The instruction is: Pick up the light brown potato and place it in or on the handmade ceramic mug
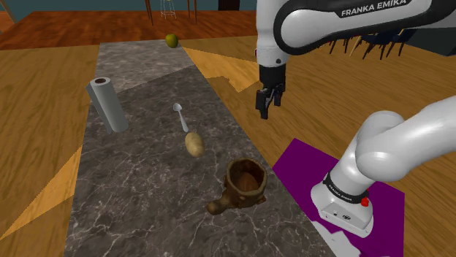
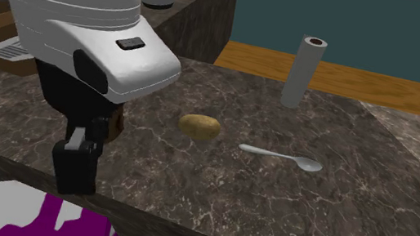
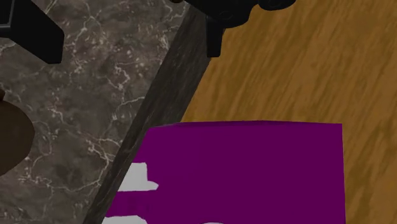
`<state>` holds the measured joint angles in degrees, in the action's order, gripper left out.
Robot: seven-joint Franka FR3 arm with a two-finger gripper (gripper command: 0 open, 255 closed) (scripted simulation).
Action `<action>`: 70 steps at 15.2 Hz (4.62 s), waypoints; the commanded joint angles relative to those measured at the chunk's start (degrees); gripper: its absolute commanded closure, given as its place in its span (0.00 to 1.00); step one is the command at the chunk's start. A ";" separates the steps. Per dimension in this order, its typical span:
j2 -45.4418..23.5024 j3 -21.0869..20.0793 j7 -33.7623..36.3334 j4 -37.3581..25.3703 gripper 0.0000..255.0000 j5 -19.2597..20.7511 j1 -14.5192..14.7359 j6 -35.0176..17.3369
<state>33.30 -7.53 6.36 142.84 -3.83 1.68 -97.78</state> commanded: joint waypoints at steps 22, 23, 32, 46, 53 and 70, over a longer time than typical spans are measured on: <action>-40.66 -12.74 33.52 -22.09 0.00 3.65 3.08 -29.46; -41.09 -12.72 33.64 -21.77 0.00 3.83 3.14 -30.18; -43.65 -12.53 34.44 -20.22 0.00 4.96 3.49 -34.15; -43.65 -12.53 34.44 -20.22 1.00 4.96 3.49 -34.15; -40.44 -12.82 33.63 -22.17 1.00 3.56 3.16 -29.17; -34.98 -12.87 32.58 -29.46 1.00 1.52 2.73 -16.72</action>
<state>-2.09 -20.46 39.09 113.83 -2.17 4.48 -115.37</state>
